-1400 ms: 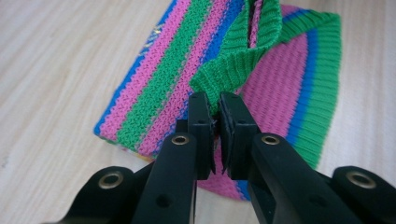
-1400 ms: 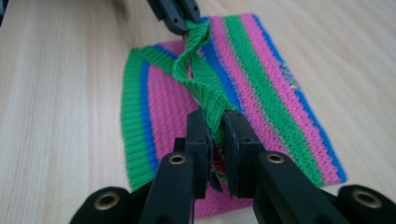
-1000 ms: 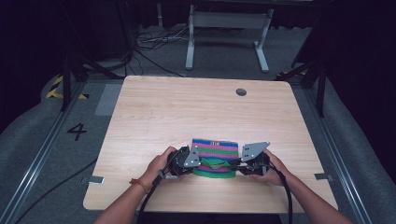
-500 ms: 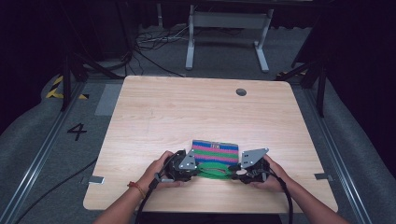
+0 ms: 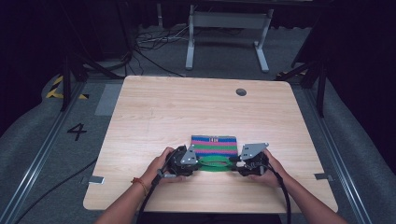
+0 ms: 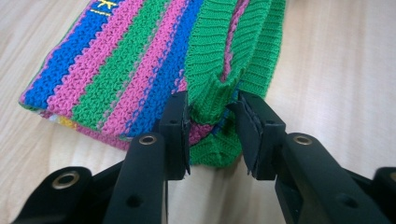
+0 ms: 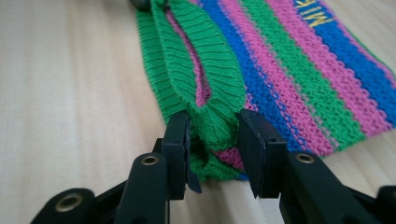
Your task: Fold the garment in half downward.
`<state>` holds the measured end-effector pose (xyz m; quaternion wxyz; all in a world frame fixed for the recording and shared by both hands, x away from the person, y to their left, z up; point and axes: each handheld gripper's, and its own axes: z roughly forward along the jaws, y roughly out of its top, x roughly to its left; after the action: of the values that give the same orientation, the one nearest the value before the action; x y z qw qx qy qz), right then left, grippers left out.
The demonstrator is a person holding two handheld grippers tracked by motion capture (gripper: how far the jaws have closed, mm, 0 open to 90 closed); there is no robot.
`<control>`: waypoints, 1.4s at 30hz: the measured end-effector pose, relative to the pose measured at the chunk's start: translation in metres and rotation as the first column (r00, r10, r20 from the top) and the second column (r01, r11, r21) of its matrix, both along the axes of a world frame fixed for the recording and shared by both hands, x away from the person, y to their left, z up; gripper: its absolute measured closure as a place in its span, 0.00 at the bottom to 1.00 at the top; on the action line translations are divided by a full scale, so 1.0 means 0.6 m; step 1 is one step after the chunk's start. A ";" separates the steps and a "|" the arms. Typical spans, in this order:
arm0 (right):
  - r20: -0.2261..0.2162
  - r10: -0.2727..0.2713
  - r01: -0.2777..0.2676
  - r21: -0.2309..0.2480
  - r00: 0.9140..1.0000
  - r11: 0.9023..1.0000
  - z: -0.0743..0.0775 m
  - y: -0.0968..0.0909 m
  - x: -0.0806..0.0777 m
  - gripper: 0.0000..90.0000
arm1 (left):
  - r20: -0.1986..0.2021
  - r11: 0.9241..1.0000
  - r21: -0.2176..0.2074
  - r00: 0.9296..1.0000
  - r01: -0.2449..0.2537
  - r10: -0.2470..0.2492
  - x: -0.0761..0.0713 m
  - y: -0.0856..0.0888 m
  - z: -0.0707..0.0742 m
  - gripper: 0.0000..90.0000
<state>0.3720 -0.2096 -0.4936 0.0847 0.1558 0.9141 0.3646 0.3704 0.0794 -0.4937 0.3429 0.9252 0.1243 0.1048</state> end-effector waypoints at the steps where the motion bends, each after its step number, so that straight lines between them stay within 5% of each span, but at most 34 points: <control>1: 0.004 -0.002 0.002 0.002 1.000 1.000 -0.001 -0.001 0.003 0.71 | 0.001 1.000 -0.001 1.000 -0.005 0.005 0.002 0.000 0.000 0.73; 6: -0.006 -0.010 0.010 0.013 1.000 1.000 -0.001 -0.001 0.005 0.67 | -0.015 1.000 -0.005 1.000 -0.022 0.022 0.009 -0.001 0.000 0.72; 13: -0.036 -0.010 0.012 0.047 0.999 0.999 0.009 -0.008 -0.002 0.61 | -0.054 1.000 0.003 0.998 -0.020 0.020 -0.001 0.000 0.015 0.57; 15: -0.026 -0.017 0.018 0.059 1.000 0.998 0.015 -0.010 -0.002 0.64 | -0.029 1.000 -0.011 0.999 -0.020 0.019 -0.003 0.005 0.027 0.57; 19: -0.018 -0.010 0.011 0.082 1.000 0.997 0.027 -0.011 -0.004 0.74 | -0.018 0.998 -0.056 1.000 -0.013 0.012 0.000 0.003 0.037 0.77; 22: -0.010 -0.029 0.030 0.076 1.000 0.997 0.026 -0.008 -0.003 0.83 | -0.034 0.999 -0.052 0.999 -0.015 0.013 0.008 -0.007 0.032 0.85; 25: -0.011 -0.034 0.034 0.031 0.999 0.999 0.014 -0.001 -0.001 0.87 | -0.043 0.999 0.007 0.999 -0.033 0.034 0.010 -0.015 0.013 0.89; 27: -0.008 -0.029 0.029 -0.006 1.000 1.000 0.005 0.003 -0.002 0.88 | -0.042 0.999 -0.013 0.998 -0.042 0.042 0.008 -0.014 0.008 0.90; 31: -0.013 -0.025 0.025 -0.004 1.000 1.000 0.004 0.001 0.000 0.88 | -0.045 0.999 -0.025 0.998 -0.034 0.033 0.010 -0.008 0.003 0.90; 42: 0.023 -0.031 0.032 -0.034 0.999 0.999 0.022 -0.001 -0.004 0.78 | 0.009 0.997 0.049 0.998 -0.056 0.055 0.005 0.012 0.028 0.76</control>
<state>0.3695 -0.2099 -0.4806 0.1035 0.1645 0.9166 0.3494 0.3734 0.0864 -0.4768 0.3174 0.9291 0.1460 0.1211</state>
